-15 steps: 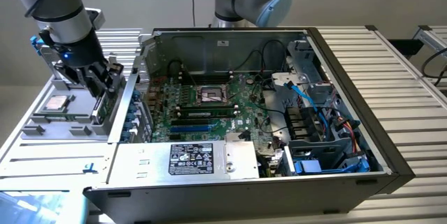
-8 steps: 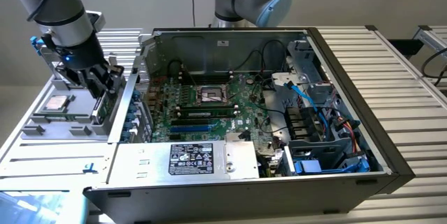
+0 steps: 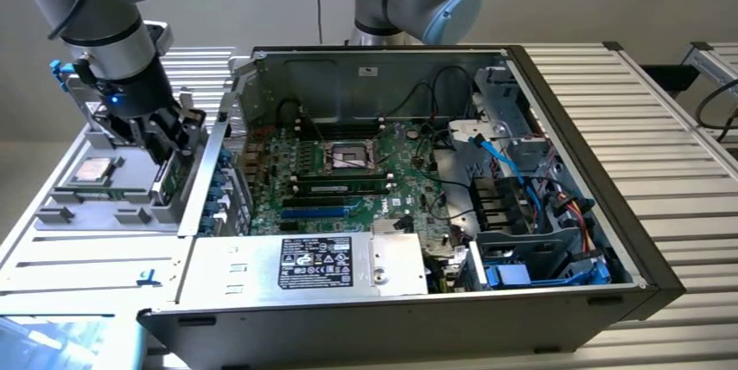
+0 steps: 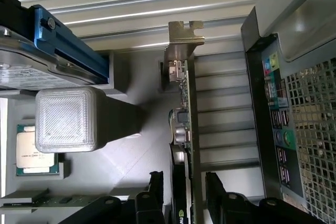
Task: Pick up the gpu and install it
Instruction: 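Pick up the gpu and move the gpu toward the slot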
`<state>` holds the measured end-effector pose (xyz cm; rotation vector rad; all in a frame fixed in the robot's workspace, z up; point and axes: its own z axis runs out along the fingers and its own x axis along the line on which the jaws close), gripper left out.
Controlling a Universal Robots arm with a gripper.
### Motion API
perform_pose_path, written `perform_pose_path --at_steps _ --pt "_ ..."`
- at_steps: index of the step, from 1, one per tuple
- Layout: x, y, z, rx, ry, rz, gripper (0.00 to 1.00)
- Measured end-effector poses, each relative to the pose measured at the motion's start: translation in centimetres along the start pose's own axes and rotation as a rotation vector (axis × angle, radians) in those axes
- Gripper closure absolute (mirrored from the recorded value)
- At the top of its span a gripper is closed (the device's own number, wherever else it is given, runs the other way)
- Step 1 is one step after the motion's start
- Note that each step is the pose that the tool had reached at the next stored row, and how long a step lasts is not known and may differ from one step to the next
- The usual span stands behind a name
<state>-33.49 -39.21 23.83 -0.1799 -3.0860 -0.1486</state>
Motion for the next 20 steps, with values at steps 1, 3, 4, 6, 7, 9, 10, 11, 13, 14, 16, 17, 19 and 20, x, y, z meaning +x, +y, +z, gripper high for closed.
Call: perform_pose_path --at_steps 1,3,4,6,7,9,10,11,13,14,16,17,19,20 --pt "0.0 0.05 0.1 0.0001 0.0001 -0.002 0.54" --pt "0.0 0.12 0.3 -0.0004 0.0002 -0.003 0.54" --pt "-0.01 0.15 0.37 -0.0007 0.0003 -0.003 0.54" --pt "-0.01 0.16 0.5 -0.0022 0.0003 -0.003 0.54" --pt "-0.01 0.17 0.57 -0.0027 0.0004 -0.003 0.54" --pt "-0.01 0.21 0.77 -0.0042 0.0006 -0.003 0.54" --pt "-0.01 0.23 0.85 -0.0051 0.0007 -0.003 0.54" --pt "-0.01 0.28 0.9 -0.0055 0.0009 -0.003 0.54" --pt "-0.01 0.33 0.99 -0.0064 0.0009 -0.003 0.54" --pt "-0.01 0.33 1.01 -0.0066 0.0009 -0.003 0.54" --pt "-0.01 0.33 1.03 -0.0067 0.0011 -0.003 0.54" --pt "-0.01 0.33 1.04 -0.0069 0.001 -0.003 0.56" --pt "0.0 0.33 1.04 -0.0072 0.0013 -0.003 0.63" --pt "-0.01 0.33 1.05 -0.0075 0.0011 -0.003 0.69"
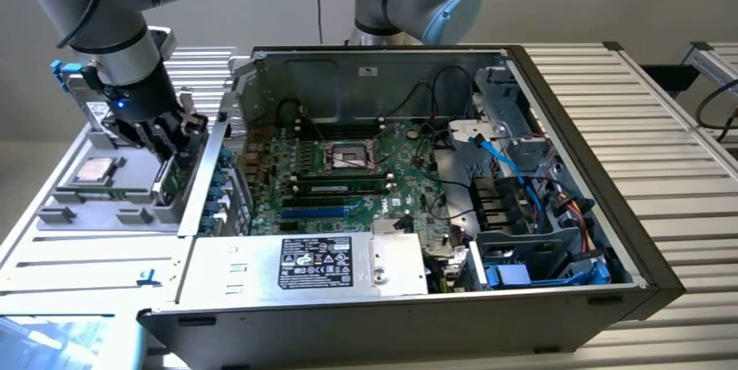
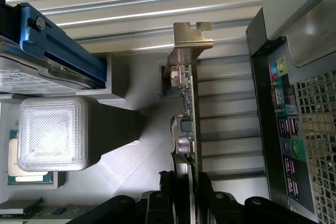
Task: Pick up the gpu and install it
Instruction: 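Pick up the gpu and move the gpu toward the slot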
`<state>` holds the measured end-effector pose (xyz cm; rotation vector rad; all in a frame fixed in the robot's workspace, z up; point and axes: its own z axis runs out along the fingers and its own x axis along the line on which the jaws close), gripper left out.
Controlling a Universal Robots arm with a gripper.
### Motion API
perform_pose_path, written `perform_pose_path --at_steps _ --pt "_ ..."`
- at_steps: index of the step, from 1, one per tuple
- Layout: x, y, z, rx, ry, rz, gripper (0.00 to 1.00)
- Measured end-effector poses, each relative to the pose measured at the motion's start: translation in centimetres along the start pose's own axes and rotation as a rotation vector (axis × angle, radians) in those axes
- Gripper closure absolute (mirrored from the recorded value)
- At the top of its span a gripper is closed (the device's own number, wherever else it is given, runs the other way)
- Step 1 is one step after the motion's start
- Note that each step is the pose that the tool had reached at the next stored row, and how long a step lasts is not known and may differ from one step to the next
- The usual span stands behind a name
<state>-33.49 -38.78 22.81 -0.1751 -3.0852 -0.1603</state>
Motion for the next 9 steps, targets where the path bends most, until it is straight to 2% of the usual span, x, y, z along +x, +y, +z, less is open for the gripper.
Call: perform_pose_path --at_steps 1,2,6,9 --pt "0.0 0.0 0.0 -0.0006 0.0003 0.0 0.69" --pt "0.0 -0.01 0.01 -0.0031 0.0008 0.0 0.72" --pt "-0.01 0.0 0.03 -0.015 0.0044 0.0 0.72" --pt "-0.01 0.0 0.02 -0.0207 0.0105 0.0 0.72"
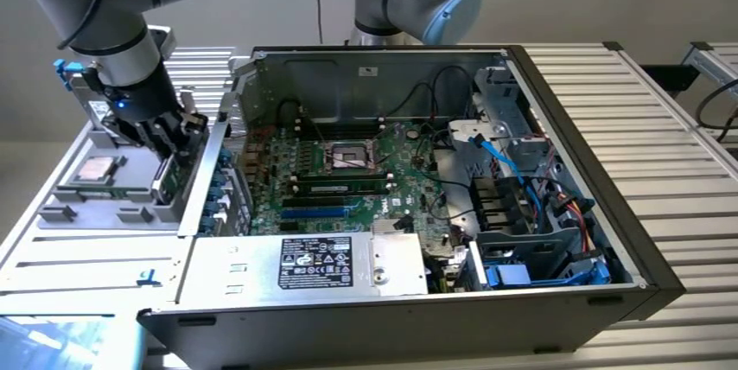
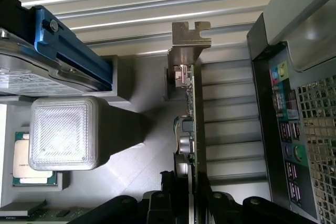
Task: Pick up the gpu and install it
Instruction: 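Pick up the gpu and move the gpu toward the slot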
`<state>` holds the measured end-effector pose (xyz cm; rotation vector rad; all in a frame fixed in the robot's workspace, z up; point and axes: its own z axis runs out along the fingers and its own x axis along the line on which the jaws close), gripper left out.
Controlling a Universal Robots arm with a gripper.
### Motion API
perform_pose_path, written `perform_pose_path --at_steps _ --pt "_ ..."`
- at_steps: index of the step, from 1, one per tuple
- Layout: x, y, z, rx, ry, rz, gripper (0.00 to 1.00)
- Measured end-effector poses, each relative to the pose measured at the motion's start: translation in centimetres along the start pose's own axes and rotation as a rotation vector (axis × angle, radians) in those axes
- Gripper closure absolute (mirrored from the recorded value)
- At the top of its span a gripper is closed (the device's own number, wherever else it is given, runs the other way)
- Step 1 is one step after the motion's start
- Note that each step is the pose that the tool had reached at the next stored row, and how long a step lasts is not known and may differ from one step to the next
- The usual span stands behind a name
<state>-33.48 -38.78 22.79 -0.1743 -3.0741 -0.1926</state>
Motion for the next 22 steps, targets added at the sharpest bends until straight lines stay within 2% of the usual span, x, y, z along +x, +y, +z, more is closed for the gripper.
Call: perform_pose_path --at_steps 2,4,22 --pt "0.0 0.02 -0.19 0.0005 0.005 0.001 0.72" --pt "0.1 0.1 -0.87 0.0009 0.0066 0.001 0.72" --pt "0.6 1.09 -8.97 0.0119 0.0054 0.002 0.72"
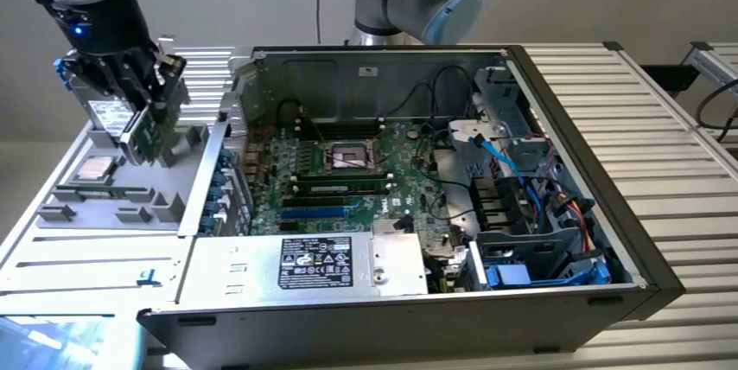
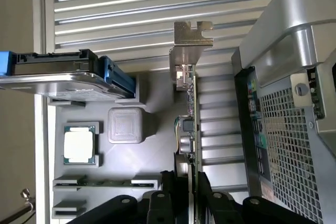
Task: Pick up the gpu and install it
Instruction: 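Pick up the gpu and move the gpu toward the slot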
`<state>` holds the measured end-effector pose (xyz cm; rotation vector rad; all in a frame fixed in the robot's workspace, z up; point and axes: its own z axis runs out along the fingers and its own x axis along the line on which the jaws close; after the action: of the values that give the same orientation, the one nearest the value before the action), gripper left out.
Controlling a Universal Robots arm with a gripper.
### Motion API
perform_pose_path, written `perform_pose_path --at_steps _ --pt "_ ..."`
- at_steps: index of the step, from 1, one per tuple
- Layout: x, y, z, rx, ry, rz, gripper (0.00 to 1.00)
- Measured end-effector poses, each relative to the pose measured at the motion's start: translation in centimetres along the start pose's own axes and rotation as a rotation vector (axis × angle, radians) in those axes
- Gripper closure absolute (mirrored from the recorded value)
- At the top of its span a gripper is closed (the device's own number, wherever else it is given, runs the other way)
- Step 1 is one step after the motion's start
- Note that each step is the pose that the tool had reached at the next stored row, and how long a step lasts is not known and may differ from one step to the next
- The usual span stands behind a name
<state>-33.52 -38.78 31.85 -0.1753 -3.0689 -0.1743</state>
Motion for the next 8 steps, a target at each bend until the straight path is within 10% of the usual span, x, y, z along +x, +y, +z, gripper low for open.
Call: perform_pose_path --at_steps 8 --pt "-0.1 0.3 -3.63 0.005 -0.0006 0.0 0.72"
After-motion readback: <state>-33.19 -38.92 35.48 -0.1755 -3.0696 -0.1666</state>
